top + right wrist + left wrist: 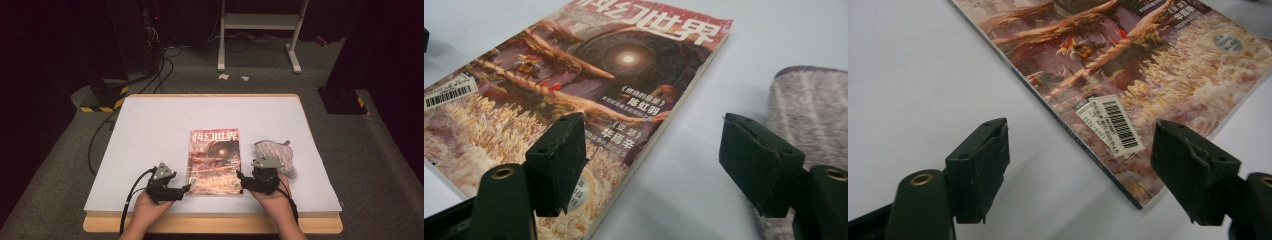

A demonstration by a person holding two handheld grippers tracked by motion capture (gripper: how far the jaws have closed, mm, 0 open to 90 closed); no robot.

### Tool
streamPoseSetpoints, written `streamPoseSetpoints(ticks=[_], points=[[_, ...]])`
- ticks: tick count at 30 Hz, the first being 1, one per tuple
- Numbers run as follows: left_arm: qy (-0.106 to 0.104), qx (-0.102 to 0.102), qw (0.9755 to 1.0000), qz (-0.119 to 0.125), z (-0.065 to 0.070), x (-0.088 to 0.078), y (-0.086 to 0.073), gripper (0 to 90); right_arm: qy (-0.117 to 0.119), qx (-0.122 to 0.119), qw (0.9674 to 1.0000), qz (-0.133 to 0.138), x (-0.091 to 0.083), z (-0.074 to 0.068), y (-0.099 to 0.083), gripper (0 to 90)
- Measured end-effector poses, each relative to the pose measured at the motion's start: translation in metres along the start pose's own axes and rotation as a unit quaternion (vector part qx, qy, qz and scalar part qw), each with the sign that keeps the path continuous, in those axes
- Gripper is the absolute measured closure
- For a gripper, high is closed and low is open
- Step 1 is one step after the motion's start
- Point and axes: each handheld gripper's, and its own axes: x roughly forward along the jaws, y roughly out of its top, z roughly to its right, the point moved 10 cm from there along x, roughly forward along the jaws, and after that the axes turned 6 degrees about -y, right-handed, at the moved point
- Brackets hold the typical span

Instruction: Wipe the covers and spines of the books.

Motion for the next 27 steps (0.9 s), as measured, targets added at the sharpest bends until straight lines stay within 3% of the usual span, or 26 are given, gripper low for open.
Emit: streamPoseSetpoints(ticks=[7, 12, 15, 19, 21, 25, 27], points=[[-0.004, 0.004, 0.9999, -0.009, 0.006, 0.009, 0.002, 22.5, 0.021, 0.001, 0.9996, -0.021, 0.011, -0.012, -0.012, 28.1], [-0.007, -0.011, 0.9999, -0.002, 0.006, 0.016, 0.009, 22.3, 0.026, 0.008, 0.9991, -0.032, 0.016, -0.015, -0.02, 29.1], [0.012, -0.005, 0.9999, -0.004, 0.002, 0.02, 0.016, 20.9, 0.033, 0.018, 0.9987, -0.036, 0.018, -0.015, -0.023, 31.8], [0.017, -0.017, 0.9997, -0.006, -0.003, 0.028, 0.019, 20.8, 0.035, 0.021, 0.9983, -0.041, 0.019, -0.016, -0.026, 31.5], [0.022, -0.019, 0.9994, -0.02, -0.006, 0.033, 0.015, 20.8, 0.035, 0.021, 0.9983, -0.041, 0.019, -0.017, -0.026, 31.5], [0.014, -0.019, 0.9996, -0.017, -0.003, 0.034, 0.017, 23.2, 0.037, 0.02, 0.9982, -0.044, 0.021, -0.021, -0.028, 30.3], [0.021, -0.014, 0.9995, -0.02, -0.002, 0.036, 0.016, 23.7, 0.042, 0.026, 0.9977, -0.045, 0.022, -0.023, -0.027, 29.9]])
